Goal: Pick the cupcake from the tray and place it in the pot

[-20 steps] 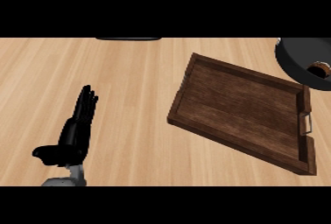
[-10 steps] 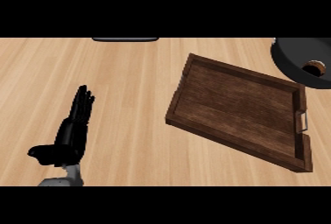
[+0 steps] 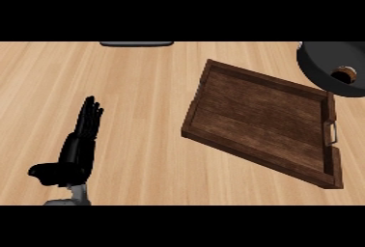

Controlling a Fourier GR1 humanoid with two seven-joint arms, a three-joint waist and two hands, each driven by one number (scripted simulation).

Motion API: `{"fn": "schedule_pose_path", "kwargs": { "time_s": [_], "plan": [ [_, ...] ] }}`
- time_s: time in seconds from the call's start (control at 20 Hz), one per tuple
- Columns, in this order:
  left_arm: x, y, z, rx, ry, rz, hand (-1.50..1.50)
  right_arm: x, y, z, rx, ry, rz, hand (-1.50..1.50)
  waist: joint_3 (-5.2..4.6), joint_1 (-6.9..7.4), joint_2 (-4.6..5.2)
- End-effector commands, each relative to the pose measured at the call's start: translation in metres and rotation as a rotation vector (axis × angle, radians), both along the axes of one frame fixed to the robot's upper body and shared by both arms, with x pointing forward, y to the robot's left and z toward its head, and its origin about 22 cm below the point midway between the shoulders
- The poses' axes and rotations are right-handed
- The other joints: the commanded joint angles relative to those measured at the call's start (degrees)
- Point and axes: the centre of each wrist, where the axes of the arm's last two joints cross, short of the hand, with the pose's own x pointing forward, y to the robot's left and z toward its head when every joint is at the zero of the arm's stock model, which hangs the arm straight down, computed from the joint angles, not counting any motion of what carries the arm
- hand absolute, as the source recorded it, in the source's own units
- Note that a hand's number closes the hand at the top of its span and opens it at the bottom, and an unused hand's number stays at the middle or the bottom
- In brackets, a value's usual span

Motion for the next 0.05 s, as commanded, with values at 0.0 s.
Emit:
{"fn": "schedule_pose_path", "kwargs": {
  "time_s": [0.0],
  "plan": [
    [-0.0131, 0.0015, -0.0005, -0.011, -0.015, 0.007, 0.0, -0.0221, -0.0058, -0.005, -0.006, -0.026, -0.079, -1.5, 0.01, 0.31, 0.06]
  ]
}}
